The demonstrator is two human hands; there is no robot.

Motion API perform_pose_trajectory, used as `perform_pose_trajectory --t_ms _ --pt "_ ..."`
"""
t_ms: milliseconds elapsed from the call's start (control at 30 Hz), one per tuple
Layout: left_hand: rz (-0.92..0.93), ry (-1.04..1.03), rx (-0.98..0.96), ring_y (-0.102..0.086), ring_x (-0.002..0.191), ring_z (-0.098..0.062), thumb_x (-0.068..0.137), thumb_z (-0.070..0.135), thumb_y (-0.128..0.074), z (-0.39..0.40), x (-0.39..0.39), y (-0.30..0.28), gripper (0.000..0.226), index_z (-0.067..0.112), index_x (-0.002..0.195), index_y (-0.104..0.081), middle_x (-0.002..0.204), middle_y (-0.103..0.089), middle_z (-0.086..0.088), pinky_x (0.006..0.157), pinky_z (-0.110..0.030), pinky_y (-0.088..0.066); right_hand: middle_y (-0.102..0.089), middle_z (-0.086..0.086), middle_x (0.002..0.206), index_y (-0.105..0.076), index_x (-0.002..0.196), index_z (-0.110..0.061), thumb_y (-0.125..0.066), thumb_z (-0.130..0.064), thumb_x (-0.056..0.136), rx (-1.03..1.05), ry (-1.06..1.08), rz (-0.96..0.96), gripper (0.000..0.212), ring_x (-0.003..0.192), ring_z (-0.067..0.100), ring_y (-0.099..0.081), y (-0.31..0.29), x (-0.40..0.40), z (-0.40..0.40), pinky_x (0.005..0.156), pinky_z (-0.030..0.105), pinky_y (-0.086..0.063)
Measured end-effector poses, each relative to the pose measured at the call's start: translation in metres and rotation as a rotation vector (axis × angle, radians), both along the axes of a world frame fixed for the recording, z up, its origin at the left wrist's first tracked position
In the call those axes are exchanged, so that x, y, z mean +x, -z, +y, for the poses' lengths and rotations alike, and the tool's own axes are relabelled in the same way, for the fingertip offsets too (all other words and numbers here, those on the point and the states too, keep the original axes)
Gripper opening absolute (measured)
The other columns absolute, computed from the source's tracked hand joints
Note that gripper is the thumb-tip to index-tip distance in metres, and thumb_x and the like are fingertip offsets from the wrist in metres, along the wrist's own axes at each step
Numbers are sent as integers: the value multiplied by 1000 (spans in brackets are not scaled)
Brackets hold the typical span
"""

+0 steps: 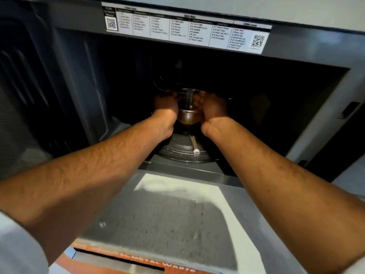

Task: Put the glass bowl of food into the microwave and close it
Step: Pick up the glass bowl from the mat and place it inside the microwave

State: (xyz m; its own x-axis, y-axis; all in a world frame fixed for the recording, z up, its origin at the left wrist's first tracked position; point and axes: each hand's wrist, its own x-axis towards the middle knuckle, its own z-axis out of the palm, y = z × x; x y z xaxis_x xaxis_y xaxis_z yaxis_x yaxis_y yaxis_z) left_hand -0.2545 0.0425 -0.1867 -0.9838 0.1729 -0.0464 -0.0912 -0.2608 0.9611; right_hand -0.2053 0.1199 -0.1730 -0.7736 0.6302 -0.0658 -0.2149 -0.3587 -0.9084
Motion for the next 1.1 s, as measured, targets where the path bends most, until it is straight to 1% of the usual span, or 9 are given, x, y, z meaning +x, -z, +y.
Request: perform_pose_trajectory --t_ms 167,267,333,433,567,733,800,900,1100 --pt "9 -6 11 -66 87 -23 103 15 -39 7 -13 8 30 15 91 -66 91 -70 -5 86 -40 -54 -62 8 82 -61 83 -10 -42 -6 103 -16 -5 -13 27 66 14 -56 3 -6 6 49 18 -49" --pt "24 -10 9 -65 79 -19 102 14 -39 9 -19 10 31 20 84 -64 82 -68 -1 73 -34 -54 -68 27 118 -63 123 6 -41 -6 103 -16 4 -31 32 68 14 -57 1 -5 4 47 16 -47" --pt "19 -6 8 -66 80 -19 103 17 -38 9 -20 11 31 17 91 -66 84 -68 -1 74 -35 -54 -59 27 140 -55 136 9 -40 -7 104 -19 8 -45 38 87 25 -67 2 -4 4 56 21 -47" --pt "8 -7 -10 -67 87 -23 104 24 -36 10 -20 13 33 13 104 -67 87 -70 -2 81 -37 -54 -61 25 139 -58 133 7 -42 -7 103 -25 25 -76 37 115 36 -66 5 -2 6 57 21 -47" --pt "8 4 -49 -68 90 -23 104 34 -34 7 -20 12 38 19 91 -67 90 -71 -2 85 -38 -54 -69 24 123 -61 130 7 -42 -9 104 -7 41 -69 36 79 18 -67 5 -2 5 56 21 -49" --pt "-3 26 -41 -68 85 -20 104 43 -33 -1 -16 10 43 19 93 -66 89 -72 -2 78 -33 -52 -68 0 75 -67 88 -16 -43 -33 106 20 99 -86 34 41 2 -63 10 1 11 36 14 -44" --pt "20 18 -79 -68 95 -22 104 42 -32 -7 -11 10 44 15 108 -68 102 -73 -7 83 -33 -51 -68 0 74 -65 81 -18 -44 -42 105 43 125 -115 41 53 8 -69 7 6 8 47 20 -52" --pt "71 -55 -128 -65 101 -24 103 38 -36 -18 2 12 42 11 119 -64 110 -70 -9 83 -32 -48 -76 12 107 -71 104 -13 -46 -46 103 83 133 -156 41 94 28 -74 6 20 -1 84 42 -62" --pt "199 -181 -241 -60 94 -23 101 29 -42 -37 52 9 27 14 103 -65 96 -65 -3 78 -26 -39 -76 8 108 -73 107 -19 -54 -41 97 210 126 -185 31 100 25 -72 2 71 -25 95 43 -58"
